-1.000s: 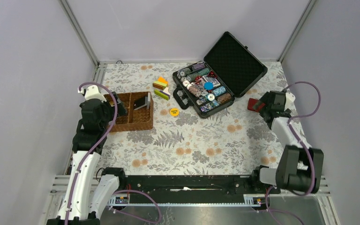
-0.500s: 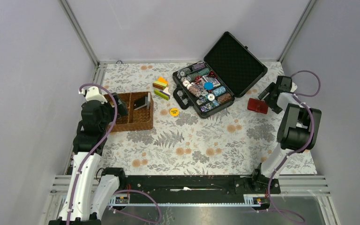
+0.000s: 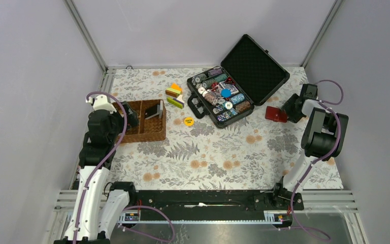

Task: Put the credit cards into the card holder
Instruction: Pick up the card holder from the center of the board.

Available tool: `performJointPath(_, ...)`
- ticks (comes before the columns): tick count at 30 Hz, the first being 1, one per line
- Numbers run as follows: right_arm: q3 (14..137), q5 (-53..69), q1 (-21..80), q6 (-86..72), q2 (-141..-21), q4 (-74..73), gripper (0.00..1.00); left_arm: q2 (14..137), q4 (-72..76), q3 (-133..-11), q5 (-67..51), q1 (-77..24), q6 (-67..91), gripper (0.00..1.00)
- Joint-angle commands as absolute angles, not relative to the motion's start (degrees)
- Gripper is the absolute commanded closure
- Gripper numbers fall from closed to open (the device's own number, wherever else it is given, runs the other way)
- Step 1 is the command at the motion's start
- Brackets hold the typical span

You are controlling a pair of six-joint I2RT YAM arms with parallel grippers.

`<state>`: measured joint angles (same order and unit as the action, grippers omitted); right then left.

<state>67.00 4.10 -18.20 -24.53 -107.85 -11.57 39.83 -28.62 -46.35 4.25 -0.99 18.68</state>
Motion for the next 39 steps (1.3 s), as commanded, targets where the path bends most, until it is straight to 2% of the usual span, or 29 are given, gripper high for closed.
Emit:
performJointPath(1,66.3,7.9,-18.2,-24.8,-108.2,-12.3,0.44,39.2,-25.5,-46.5,2.8,-0.4,19.1,0.01)
performJointPath(3,65.5,8.7,-18.2,-25.3,-108.1,-11.7,0.55,39.1,-25.5,-46.5,2.8,-0.4,19.1,0.01)
performJointPath(8,63.1,10.5,-18.2,-26.9,-107.2,-9.4,0.72,39.2,-25.6,-46.4,2.7,-0.3,19.2,0.01)
performJointPath(14,59.7,11.4,-18.1,-27.6,-104.3,-9.1,1.00,39.3,-25.6,-46.4,1.4,-0.3,19.4,0.01)
performJointPath(19,49.9,16.3,-17.7,-31.3,-98.8,-5.0,1.00,39.3,-25.1,-46.1,0.3,-0.2,19.6,0.01)
performJointPath(25,38.5,10.9,-12.9,-36.8,-84.0,-3.1,1.00,38.9,-24.8,-45.9,-1.7,-0.3,19.9,0.01)
performJointPath(32,32.1,2.9,0.6,-42.7,-68.5,-7.0,1.00,38.0,-24.7,-45.8,-2.1,-0.8,19.7,0.01)
performJointPath(39,31.6,7.8,11.8,-39.1,-66.8,-11.2,1.00,38.5,-22.8,-45.0,-9.3,-5.4,18.6,0.01)
